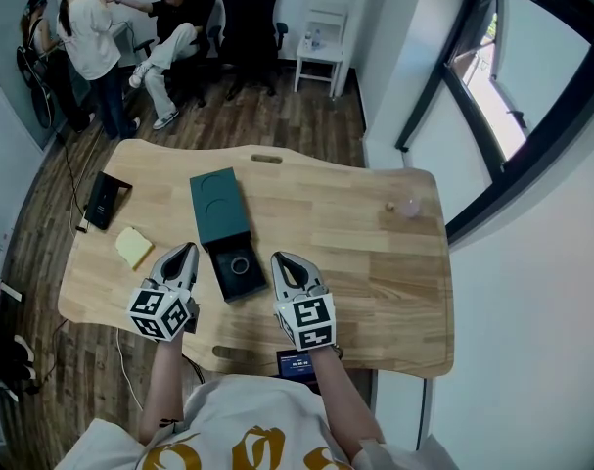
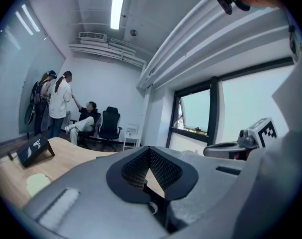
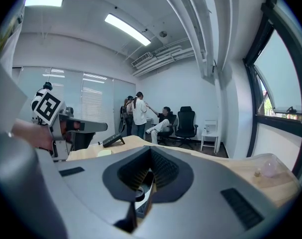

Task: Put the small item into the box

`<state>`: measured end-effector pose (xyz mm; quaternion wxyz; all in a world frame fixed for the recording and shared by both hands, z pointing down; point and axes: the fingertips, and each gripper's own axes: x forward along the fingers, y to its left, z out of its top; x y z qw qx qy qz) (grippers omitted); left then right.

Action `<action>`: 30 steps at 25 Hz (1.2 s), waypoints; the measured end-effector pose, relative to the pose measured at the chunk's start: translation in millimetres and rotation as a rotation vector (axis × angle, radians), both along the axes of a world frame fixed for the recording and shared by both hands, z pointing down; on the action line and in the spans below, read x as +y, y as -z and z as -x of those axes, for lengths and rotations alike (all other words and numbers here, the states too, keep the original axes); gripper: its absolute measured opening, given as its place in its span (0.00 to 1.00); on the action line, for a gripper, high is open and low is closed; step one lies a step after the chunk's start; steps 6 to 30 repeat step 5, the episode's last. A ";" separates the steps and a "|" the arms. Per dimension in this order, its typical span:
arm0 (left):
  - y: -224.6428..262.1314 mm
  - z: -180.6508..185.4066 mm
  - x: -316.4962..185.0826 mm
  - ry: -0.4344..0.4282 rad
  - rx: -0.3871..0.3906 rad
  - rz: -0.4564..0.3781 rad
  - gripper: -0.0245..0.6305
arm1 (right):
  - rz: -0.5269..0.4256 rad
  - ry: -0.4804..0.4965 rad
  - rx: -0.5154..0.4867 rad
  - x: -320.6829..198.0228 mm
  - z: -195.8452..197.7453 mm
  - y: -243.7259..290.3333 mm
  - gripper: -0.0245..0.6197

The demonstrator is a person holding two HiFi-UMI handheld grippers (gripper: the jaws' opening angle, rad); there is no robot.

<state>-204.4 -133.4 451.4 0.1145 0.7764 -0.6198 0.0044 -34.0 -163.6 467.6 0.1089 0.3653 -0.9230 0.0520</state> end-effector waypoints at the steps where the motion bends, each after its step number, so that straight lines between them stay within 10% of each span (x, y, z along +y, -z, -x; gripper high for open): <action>1: -0.2 -1.8 -0.4 -0.004 -0.029 0.003 0.04 | -0.003 0.009 -0.002 1.2 0.7 0.8 0.04; 30: -1.7 -10.5 -1.8 -0.030 -0.090 0.009 0.04 | -0.010 0.029 -0.007 6.0 2.1 2.7 0.04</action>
